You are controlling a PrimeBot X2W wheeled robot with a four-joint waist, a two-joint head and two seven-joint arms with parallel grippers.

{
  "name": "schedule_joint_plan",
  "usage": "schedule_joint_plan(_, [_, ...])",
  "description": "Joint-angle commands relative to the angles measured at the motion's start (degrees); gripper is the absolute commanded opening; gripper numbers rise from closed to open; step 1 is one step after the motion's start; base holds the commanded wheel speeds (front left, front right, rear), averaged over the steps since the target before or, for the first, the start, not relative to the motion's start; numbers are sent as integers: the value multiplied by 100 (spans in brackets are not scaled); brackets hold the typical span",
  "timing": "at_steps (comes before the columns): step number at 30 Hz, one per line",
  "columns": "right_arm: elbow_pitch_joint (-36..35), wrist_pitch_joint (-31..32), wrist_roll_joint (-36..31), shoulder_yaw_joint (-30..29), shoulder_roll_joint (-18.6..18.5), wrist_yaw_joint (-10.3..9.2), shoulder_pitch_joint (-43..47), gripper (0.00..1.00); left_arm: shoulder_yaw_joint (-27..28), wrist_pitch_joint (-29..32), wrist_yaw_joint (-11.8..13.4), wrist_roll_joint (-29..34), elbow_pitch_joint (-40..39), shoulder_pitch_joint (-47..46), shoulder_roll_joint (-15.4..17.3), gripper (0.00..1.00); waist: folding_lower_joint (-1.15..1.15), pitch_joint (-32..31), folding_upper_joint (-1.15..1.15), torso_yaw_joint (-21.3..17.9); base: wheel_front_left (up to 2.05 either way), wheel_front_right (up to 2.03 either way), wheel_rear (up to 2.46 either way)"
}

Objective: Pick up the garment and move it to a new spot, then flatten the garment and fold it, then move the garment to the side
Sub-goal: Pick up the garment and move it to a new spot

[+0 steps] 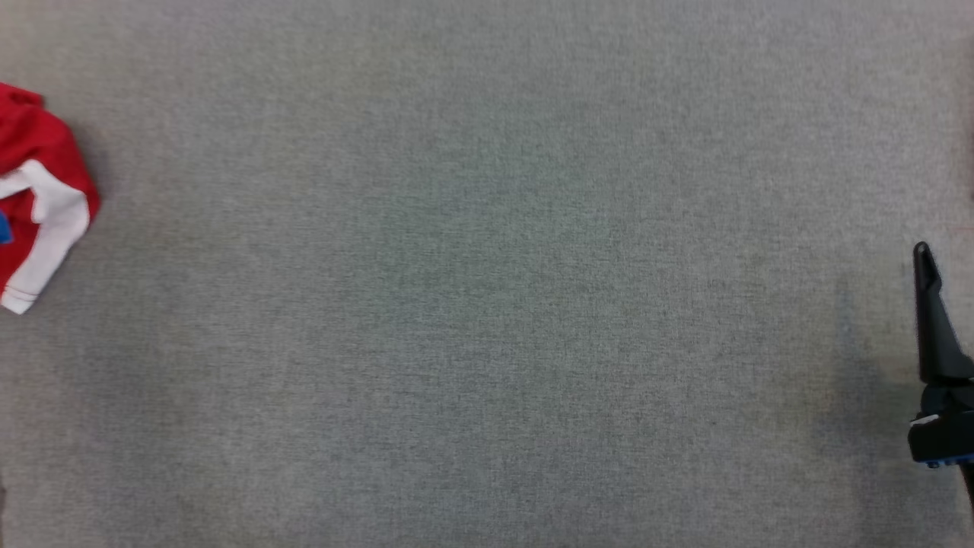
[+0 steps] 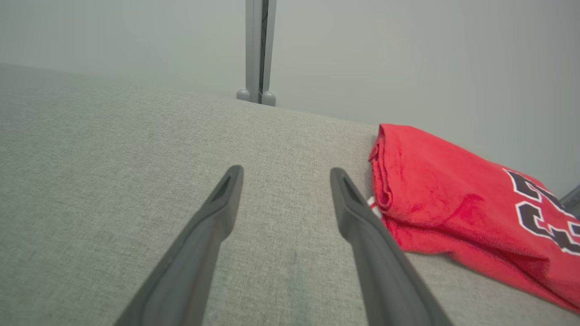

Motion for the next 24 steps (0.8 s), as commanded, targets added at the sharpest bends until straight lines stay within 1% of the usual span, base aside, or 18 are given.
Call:
schedule_joint_plan(1, [-105,26,48,-82,-89,1,-72,100,-8,57,-50,16,348,-308,125,100,-2,191,-2,-33,0,0,0])
schedule_joint_plan(6, [-268,55,98,-191,-187,1,-42,100,-98,203,-151,30,1243,-774,312,100,-2,453,-2,-99,0,0,0])
schedule_joint_plan(8, [-327,74,118,-237,-218,1,-23,100,-144,273,-180,6,1594,-921,335,100,-2,522,-2,-94,0,0,0])
schedule_joint_plan(9, [-327,74,118,-237,-218,1,-23,100,-144,273,-180,6,1594,-921,335,100,-2,522,-2,-94,0,0,0])
schedule_joint_plan(11, [-380,91,115,-243,-232,1,-16,100,-204,433,-215,31,2007,-987,378,100,-2,557,-2,-90,0,0,0])
schedule_joint_plan(15, [-468,165,121,-254,-287,1,-54,100,-266,523,-356,-49,2613,-1175,323,100,-2,596,-2,-63,0,0,0])
schedule_joint_plan(21, [-531,233,121,-204,-298,1,-106,100,-348,1150,-692,-299,3565,-1382,105,100,-2,611,-2,-48,0,0,0])
schedule_joint_plan(24, [-530,245,112,-173,-280,1,-106,100,-403,1294,-817,-363,3895,-1429,14,100,-2,625,-2,-58,0,0,0])
